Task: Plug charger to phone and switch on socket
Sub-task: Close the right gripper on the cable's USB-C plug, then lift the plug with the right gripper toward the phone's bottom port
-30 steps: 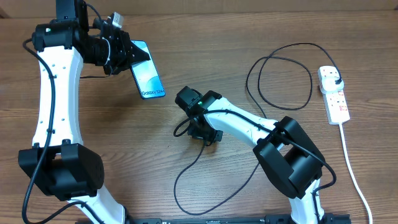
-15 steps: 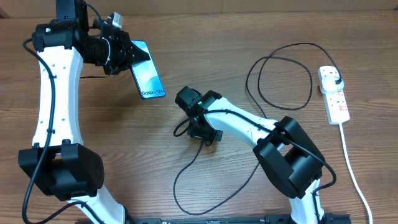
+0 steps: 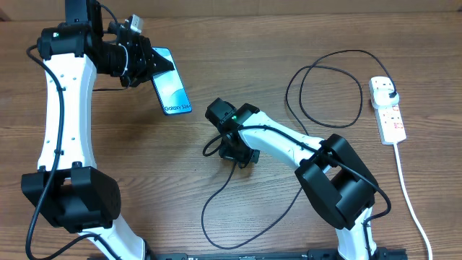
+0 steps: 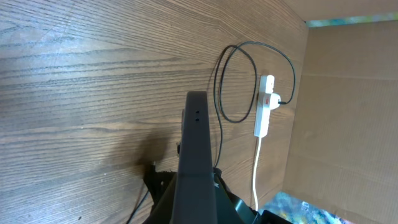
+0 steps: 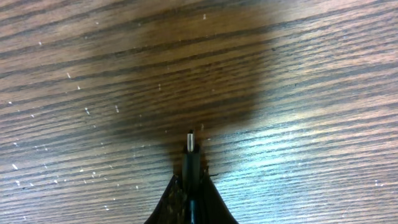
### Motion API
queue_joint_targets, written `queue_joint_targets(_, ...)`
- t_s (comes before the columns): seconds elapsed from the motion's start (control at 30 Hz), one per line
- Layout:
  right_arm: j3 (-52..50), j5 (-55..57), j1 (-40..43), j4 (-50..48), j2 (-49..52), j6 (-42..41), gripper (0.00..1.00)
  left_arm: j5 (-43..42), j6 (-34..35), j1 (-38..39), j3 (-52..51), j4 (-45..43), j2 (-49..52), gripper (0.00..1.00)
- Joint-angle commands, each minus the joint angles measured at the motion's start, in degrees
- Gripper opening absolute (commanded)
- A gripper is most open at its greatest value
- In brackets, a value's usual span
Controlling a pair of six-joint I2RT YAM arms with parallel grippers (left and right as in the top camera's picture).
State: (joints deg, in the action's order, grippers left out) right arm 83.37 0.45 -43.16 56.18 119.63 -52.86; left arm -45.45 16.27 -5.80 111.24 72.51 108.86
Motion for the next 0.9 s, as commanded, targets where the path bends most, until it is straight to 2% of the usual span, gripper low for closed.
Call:
queue_joint_targets(0.0,0.70,1.81,1.11,0.76,2.10,0.22,0.04,-2.21,-1.07,-0.66,0.46,0.11,-0.20,0.04)
queue_joint_targets(0.17,2.62,-0.87,3.26,2.47,2.10,0.85,0.04,-3.52,-1.03,-0.68,0.46,-0.57,-0.20,0.04)
queue_joint_targets(0.33,4.70,-9.64,6.84,2.40,2.10,5.51,0.04,-5.84,-0.83,-0.72,0.46,-2.03,-0.20,0.05)
queue_joint_targets(0.57,6.78,-30.27,13.14,-2.08,2.10,12.79,0.04,-10.34,-0.35,-0.83,0.46,-4.74,-0.20,0.05)
queue_joint_targets(0.87,6.78,-55.08,17.81,-13.68,1.88,18.93,0.04,-18.95,5.25,-2.93,0.46,-12.52,-0.20,0.07)
